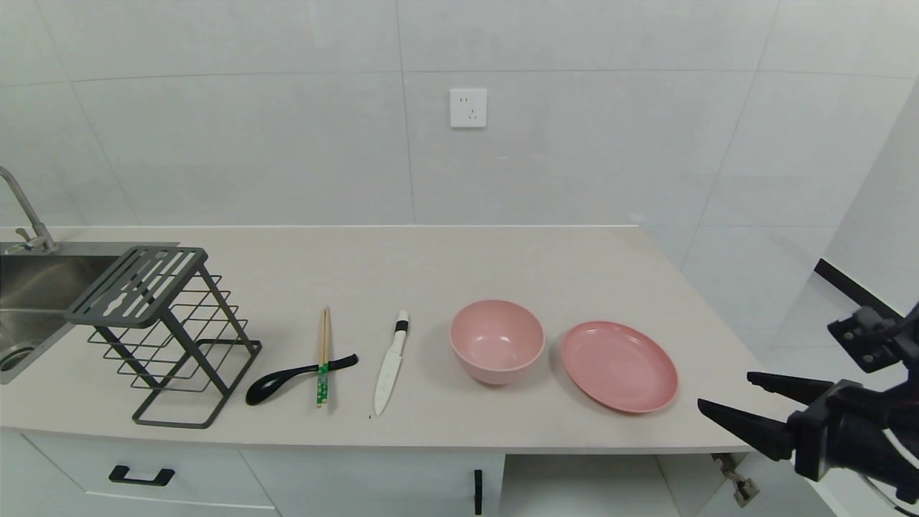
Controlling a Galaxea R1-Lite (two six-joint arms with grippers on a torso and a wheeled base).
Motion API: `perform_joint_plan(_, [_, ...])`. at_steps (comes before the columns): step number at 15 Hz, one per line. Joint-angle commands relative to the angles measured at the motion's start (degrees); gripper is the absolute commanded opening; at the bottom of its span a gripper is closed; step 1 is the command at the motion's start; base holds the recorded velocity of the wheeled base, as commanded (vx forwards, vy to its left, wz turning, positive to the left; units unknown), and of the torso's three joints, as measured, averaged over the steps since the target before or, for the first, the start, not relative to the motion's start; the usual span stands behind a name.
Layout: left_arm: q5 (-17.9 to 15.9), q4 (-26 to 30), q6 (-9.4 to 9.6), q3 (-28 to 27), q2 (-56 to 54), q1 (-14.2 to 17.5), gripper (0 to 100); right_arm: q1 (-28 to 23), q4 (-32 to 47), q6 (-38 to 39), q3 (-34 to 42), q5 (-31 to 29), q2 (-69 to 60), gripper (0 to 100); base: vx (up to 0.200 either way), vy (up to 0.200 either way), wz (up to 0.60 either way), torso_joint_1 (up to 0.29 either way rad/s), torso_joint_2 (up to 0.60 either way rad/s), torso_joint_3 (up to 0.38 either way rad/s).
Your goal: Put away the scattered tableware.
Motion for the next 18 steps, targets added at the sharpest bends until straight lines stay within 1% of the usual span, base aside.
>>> perform_joint_plan(1, [0.0,0.0,-0.02,0.0,0.1,0.0,100,-0.5,-2.8,0.0,0.3,0.0,7.0,100,0.000,0.000,0.00,0.000,0.00,0.000])
perform_joint_plan(4, [0.1,0.0,-0.02,0.0,0.1,0.0,100,-1.2,-11.3,0.0,0.1,-0.1,13.9,100,0.000,0.000,0.00,0.000,0.00,0.000])
perform_joint_plan(9, [0.1,0.0,-0.02,0.0,0.1,0.0,100,-1.4,-21.1,0.0,0.1,-0.3,23.5,100,0.000,0.000,0.00,0.000,0.00,0.000])
perform_joint_plan(11, [0.1,0.0,-0.02,0.0,0.1,0.0,100,-1.4,-27.4,-0.1,0.0,-4.6,29.1,100,0.000,0.000,0.00,0.000,0.00,0.000])
perform_joint_plan(13, [0.1,0.0,-0.11,0.0,0.1,0.0,100,-1.4,-33.8,-0.2,-0.2,-5.1,33.7,100,0.000,0.000,0.00,0.000,0.00,0.000])
perform_joint_plan(15, [0.1,0.0,-0.11,0.0,0.1,0.0,100,-1.5,-36.7,-0.2,-1.0,-5.2,37.7,100,0.000,0.000,0.00,0.000,0.00,0.000])
perform_joint_plan(18, [0.1,0.0,-0.11,0.0,0.1,0.0,100,-2.1,-36.9,0.0,-6.6,-5.3,41.6,100,0.000,0.000,0.00,0.000,0.00,0.000])
